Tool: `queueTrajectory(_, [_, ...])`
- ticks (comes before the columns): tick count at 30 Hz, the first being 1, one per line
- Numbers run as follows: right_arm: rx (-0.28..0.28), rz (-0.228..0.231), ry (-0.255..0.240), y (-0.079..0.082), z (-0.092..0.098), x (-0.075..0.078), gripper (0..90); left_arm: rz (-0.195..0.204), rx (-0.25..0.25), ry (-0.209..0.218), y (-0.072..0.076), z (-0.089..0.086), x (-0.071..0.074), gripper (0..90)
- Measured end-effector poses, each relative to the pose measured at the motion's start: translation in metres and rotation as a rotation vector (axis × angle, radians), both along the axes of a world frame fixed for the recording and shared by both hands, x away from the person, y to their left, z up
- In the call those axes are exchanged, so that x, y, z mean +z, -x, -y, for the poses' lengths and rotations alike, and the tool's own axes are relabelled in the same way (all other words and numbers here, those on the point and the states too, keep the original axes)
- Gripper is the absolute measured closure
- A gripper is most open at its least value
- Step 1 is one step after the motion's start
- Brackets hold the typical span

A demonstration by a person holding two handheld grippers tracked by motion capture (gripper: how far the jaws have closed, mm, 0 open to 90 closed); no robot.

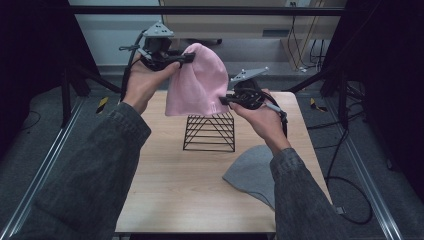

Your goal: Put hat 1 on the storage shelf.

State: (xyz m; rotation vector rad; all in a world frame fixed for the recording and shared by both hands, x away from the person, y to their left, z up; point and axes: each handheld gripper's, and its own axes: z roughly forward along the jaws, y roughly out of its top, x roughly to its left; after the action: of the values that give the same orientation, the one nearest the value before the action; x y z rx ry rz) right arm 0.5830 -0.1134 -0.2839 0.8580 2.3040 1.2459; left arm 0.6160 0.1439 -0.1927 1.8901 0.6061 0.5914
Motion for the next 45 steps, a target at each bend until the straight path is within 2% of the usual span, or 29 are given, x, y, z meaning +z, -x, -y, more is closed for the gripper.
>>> queueTrajectory(7, [-0.045, -0.007, 0.003, -0.01, 0.016, -0.01, 83.5, -0.011, 0.006, 0.007, -0.018, 0.012, -0.013, 76.0])
queueTrajectory(12, [-0.057, -0.018, 0.0, -0.014, 0.021, -0.016, 83.5, -0.022, 0.009, 0.008, -0.024, 0.015, -0.02, 76.0])
queueTrajectory(18, [-0.067, -0.024, 0.013, -0.013, 0.021, -0.027, 83.4, -0.021, -0.004, 0.011, -0.025, 0.019, -0.028, 75.9])
queueTrajectory(31, [-0.101, -0.001, 0.065, -0.003, 0.02, -0.054, 83.1, -0.01, -0.02, 0.012, -0.019, 0.026, -0.056, 75.8])
queueTrajectory(34, [-0.106, 0.001, 0.082, -0.002, 0.02, -0.061, 83.1, -0.016, -0.027, 0.017, -0.017, 0.026, -0.064, 75.7])
queueTrajectory(37, [-0.117, 0.019, 0.125, -0.002, 0.02, -0.065, 82.8, -0.019, -0.023, 0.017, -0.016, 0.026, -0.071, 75.6])
queueTrajectory(38, [-0.121, 0.016, 0.128, -0.003, 0.021, -0.067, 82.8, -0.022, -0.016, 0.01, -0.017, 0.026, -0.073, 75.6])
queueTrajectory(41, [-0.138, -0.005, 0.126, -0.005, 0.022, -0.071, 82.8, -0.036, -0.012, 0.028, -0.018, 0.025, -0.077, 75.6])
queueTrajectory(45, [-0.134, -0.018, 0.113, -0.003, 0.022, -0.077, 82.8, -0.023, -0.025, 0.011, -0.01, 0.027, -0.082, 75.5])
